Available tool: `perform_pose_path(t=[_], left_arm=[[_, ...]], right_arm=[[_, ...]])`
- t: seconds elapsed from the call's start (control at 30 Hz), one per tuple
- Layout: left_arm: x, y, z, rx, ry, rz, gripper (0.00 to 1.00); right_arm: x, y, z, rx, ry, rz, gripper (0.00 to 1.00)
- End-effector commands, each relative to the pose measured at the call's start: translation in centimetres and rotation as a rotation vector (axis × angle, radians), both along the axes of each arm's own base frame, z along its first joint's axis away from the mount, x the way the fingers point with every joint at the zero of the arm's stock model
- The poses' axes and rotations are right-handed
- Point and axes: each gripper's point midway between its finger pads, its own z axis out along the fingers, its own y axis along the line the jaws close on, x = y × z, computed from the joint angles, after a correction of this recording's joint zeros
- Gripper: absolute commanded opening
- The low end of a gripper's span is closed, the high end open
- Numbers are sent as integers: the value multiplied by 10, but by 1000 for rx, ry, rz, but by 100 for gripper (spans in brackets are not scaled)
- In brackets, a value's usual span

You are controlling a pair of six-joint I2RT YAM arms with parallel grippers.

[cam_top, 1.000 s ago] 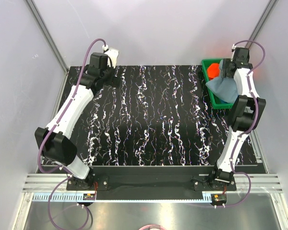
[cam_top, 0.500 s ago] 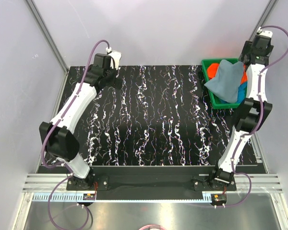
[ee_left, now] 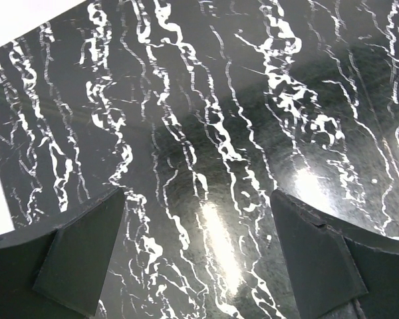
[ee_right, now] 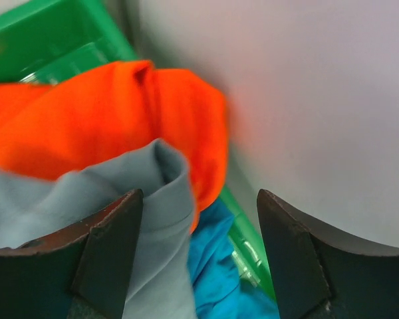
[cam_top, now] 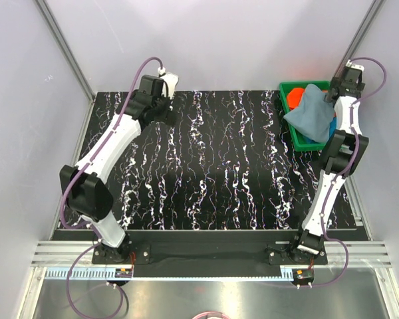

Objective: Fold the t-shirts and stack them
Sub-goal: Grab the tshirt from the pile

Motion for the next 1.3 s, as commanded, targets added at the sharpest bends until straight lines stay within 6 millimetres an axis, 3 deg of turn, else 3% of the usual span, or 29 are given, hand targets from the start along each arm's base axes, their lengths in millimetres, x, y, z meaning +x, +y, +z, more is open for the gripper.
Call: perform_pose_path(t=[0.0,0.03,0.2,0.63,0.73,0.77,0.83,0.97,1.07,1.1,1.13,1.17,1.27], left_arm=[[3,-16,8,3,-16,-43,99],[2,-23,5,10,-10,-60,99],[2,-41,2,20,-4,-95,99],[-7,-68,-10,82,2,-151,99],[-9,-76,-12,99,0,-170,99],[-9,-78,-11,101,-4,-170,99],[-11,-85,-14,105,1,-180,99],[-15,-94,-15,95,3,-190,99],[-15,-95,-11,80,-2,-190,99],[-16,-94,-7,76,-8,-188,99],[-16,-93,-7,78,-9,-186,99],[-15,-92,-2,72,-21,-181,99],[-14,-90,4,58,-38,-170,99]], right_arm=[[5,-31,45,-50,-127,-73,76],[7,-32,37,-40,-116,-69,76],[13,-36,44,-36,-155,-69,75],[30,-34,-27,27,-103,-44,61],[34,-33,-32,41,-113,-43,39],[35,-32,-31,47,-119,-44,20],[34,-29,-24,52,-122,-40,7],[36,-17,9,51,-164,-7,6],[36,-3,49,42,-212,28,6],[35,4,74,38,-246,46,6],[34,13,82,41,-250,59,6],[29,21,109,35,-287,77,6],[24,41,132,42,-316,129,6]])
